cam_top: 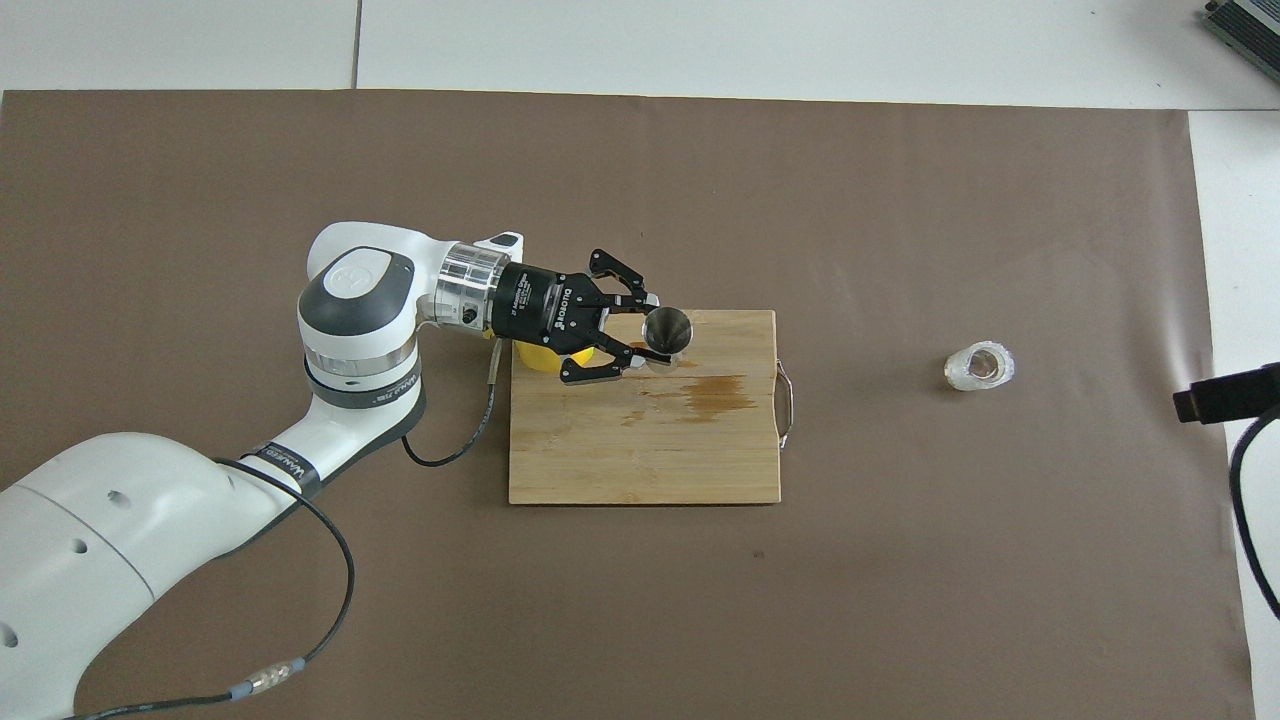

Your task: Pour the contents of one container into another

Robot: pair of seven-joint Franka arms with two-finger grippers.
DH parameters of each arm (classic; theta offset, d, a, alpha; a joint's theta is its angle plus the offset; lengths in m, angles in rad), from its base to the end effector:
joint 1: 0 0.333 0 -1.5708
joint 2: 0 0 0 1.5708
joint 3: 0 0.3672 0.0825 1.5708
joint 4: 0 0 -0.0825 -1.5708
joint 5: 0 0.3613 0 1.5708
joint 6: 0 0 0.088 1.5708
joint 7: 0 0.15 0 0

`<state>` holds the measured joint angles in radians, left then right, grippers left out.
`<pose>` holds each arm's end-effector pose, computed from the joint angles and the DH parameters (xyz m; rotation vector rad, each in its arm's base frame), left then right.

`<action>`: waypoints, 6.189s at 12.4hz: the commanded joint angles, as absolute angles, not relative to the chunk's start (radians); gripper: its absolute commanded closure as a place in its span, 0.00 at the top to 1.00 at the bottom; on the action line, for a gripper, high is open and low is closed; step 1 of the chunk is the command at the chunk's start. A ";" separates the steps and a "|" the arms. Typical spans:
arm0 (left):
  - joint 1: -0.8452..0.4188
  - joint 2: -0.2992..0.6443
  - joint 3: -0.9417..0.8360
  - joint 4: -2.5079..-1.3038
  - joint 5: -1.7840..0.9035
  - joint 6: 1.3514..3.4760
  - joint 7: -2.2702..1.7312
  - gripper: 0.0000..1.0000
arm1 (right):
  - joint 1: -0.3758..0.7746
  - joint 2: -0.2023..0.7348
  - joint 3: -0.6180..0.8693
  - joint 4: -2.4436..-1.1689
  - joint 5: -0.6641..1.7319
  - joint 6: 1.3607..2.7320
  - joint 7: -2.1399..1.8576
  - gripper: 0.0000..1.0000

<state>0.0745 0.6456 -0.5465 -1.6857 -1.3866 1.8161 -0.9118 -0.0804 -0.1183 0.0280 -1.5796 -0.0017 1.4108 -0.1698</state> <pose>0.5894 -0.3572 0.3750 1.4042 1.0522 -1.4536 0.4684 -0.0238 0.6746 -3.1346 -0.1834 0.0797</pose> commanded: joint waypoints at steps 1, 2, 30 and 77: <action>0.023 0.679 -0.532 -1.690 -1.422 1.864 -0.836 0.00 | -0.092 -0.138 0.032 -1.601 0.015 1.414 -0.172 1.00; 0.014 0.695 -0.534 -1.689 -1.424 1.884 -0.810 0.00 | -0.092 -0.138 0.032 -1.601 0.015 1.414 -0.172 1.00; 0.069 0.882 -0.753 -1.589 -1.114 2.026 -0.861 0.00 | -0.092 -0.138 0.032 -1.601 0.015 1.414 -0.172 1.00; 0.282 0.189 -0.699 -1.628 -0.074 1.892 -0.423 1.00 | -0.112 -0.221 0.005 -1.739 0.014 1.458 -0.338 1.00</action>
<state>0.2660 0.2644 -0.7052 -1.6052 -0.1180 1.9447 -0.4490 -0.0993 -0.1408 0.0025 -1.6037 -0.0017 1.3827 -0.2379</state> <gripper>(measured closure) 0.000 0.000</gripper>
